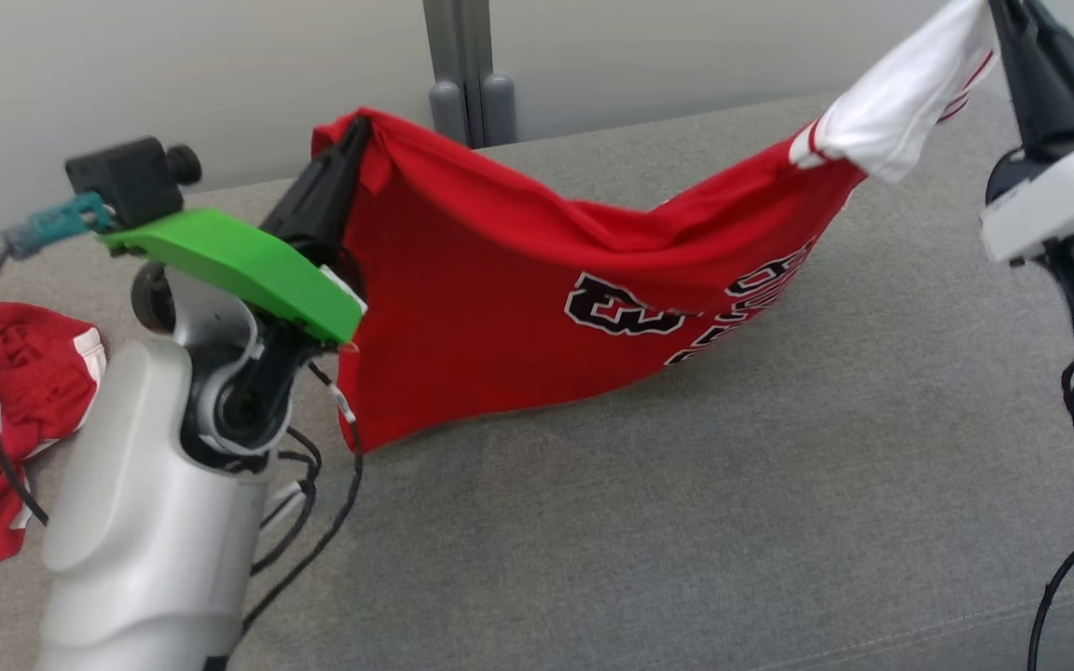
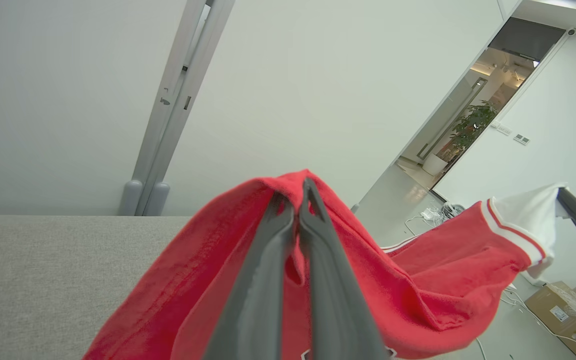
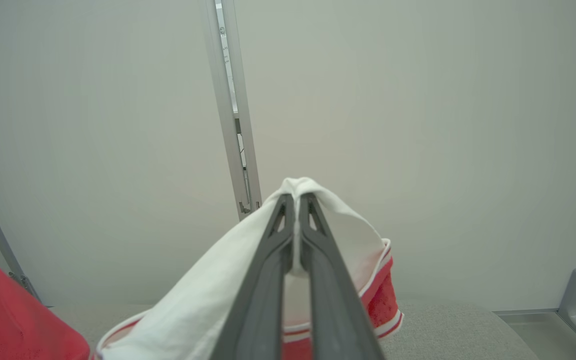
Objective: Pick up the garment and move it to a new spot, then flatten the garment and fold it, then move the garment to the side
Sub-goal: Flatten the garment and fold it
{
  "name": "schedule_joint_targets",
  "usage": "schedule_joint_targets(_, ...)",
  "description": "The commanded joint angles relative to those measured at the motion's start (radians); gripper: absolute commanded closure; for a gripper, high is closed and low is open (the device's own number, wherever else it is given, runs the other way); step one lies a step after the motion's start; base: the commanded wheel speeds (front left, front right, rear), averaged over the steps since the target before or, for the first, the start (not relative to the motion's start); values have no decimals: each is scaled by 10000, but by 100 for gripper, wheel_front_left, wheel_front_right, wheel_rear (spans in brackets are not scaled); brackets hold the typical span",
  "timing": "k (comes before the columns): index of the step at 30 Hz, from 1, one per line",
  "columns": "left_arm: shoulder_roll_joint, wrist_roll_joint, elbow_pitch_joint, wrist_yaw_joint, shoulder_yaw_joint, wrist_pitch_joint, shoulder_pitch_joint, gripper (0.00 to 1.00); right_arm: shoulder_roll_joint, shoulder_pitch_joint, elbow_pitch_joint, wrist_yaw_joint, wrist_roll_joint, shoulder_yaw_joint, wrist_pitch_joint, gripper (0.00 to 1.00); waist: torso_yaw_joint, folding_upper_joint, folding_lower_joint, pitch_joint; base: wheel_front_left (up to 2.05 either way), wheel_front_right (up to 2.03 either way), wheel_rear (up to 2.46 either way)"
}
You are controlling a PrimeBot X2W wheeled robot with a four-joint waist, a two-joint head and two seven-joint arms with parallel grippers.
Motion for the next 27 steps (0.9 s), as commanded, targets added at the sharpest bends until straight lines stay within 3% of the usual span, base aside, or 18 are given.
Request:
schedule_joint_targets(1,253,-149,-85,87,154,262,-422,100,-136,-585,222,0,133,76,22,100,-292,0,0,399,0,0,0)
schedule_joint_targets(8,719,-360,149,574,610,1226,-2358,100,-724,-3534,2512,0,245,698,-262,100,-694,0,0,1822,0,0,0)
schedule_joint_targets(12,821,-180,608,506,701,1170,-3705,100,-648,-5137,4142,0,441,1225,-779,100,-802,0,0,2934,0,0,0)
schedule_joint_targets(16,815,190,1113,197,872,181,-5119,100,-396,-6707,5464,0,629,1480,-1909,100,-897,0,0,3795,0,0,0)
schedule_joint_targets(20,727,703,1772,-145,1000,-1439,-6218,100,-147,-8089,6374,0,758,1421,-3736,100,-863,0,0,4225,0,0,0)
schedule_joint_targets(24,887,1222,2167,-398,824,-2873,-7268,100,-318,-9218,6820,0,876,1671,-5388,100,-836,0,0,4362,0,0,0)
schedule_joint_targets(27,912,1316,2372,-472,616,-3657,-7569,100,-469,-9511,7009,0,1159,2055,-5814,100,-783,0,0,4483,0,0,0)
